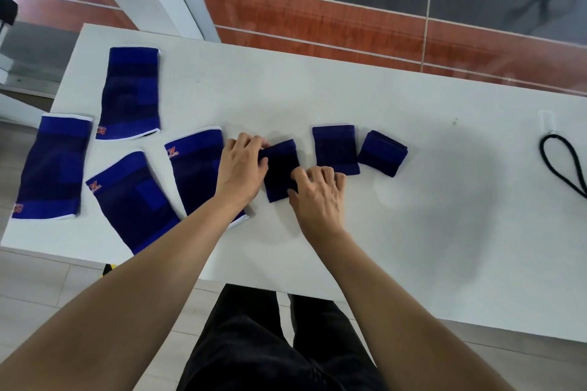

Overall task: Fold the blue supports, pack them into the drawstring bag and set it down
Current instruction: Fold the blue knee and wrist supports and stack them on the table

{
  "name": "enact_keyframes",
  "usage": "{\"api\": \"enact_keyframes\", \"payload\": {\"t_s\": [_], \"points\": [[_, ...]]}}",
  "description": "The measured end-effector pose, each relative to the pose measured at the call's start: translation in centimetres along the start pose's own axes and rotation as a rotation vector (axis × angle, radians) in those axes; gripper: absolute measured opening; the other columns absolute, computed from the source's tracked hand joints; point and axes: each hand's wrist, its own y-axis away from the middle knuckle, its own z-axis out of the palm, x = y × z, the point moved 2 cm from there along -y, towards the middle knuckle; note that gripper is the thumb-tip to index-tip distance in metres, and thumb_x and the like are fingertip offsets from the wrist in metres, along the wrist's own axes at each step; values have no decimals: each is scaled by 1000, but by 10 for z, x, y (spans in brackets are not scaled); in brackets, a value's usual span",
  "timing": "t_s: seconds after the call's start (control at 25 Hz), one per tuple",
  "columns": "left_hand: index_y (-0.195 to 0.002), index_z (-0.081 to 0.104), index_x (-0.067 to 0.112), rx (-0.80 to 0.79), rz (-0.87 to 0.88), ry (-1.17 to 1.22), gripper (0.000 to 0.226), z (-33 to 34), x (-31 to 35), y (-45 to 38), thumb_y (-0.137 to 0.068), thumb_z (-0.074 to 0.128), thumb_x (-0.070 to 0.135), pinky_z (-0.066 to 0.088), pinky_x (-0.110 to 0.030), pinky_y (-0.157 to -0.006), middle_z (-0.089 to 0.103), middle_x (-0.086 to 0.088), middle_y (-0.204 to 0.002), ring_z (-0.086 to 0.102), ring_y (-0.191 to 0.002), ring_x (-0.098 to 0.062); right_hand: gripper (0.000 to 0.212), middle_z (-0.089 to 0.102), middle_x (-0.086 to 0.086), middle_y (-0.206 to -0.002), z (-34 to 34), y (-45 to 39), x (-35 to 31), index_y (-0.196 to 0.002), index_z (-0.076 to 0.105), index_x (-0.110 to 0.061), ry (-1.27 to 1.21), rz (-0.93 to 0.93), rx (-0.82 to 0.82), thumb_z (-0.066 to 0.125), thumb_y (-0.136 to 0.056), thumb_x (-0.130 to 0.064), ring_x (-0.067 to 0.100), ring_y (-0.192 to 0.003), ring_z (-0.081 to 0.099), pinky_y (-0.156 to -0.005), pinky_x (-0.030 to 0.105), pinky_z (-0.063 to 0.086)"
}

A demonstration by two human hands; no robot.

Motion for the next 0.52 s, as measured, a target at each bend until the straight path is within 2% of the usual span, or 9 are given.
{"api": "enact_keyframes", "payload": {"t_s": [0.12, 0.2, 0.32, 0.52], "points": [[-114, 60, 18, -11, -6, 52, 22, 0, -1, 0, -93, 60, 18, 46, -38, -92, 63, -2, -113, 51, -108, -27, 46, 64, 3, -88, -3, 1, -2, -120, 61, -17, -47, 41, 2, 77, -77, -9, 28, -87, 55, -85, 39, 35], [-110, 57, 18, -26, 9, 92, 18, 0, 0, 3, -92, 59, 18, 46, -38, -88, 67, 0, -109, 52, -105, -26, 50, 64, 2, -90, -6, 6, 0, -125, 58, -17, -78, 28, 2, 74, -79, -9, 27, -88, 55, -85, 38, 36], [-108, 56, 20, -45, 45, 106, 17, 5, 7, 5, -91, 58, 18, 47, -37, -83, 67, 1, -105, 51, -101, -24, 48, 63, 0, -90, -10, 13, 7, -127, 57, -16, -115, 24, 10, 72, -81, -11, 26, -90, 56, -85, 36, 34], [-115, 61, 21, -32, 78, 197, 21, 11, 24, 9, -94, 59, 17, 47, -32, -88, 64, 2, -110, 54, -100, -18, 39, 63, 2, -97, -17, 25, 24, -127, 58, -15, -242, 87, 55, 64, -90, -6, 24, -86, 60, -83, 35, 39]]}}
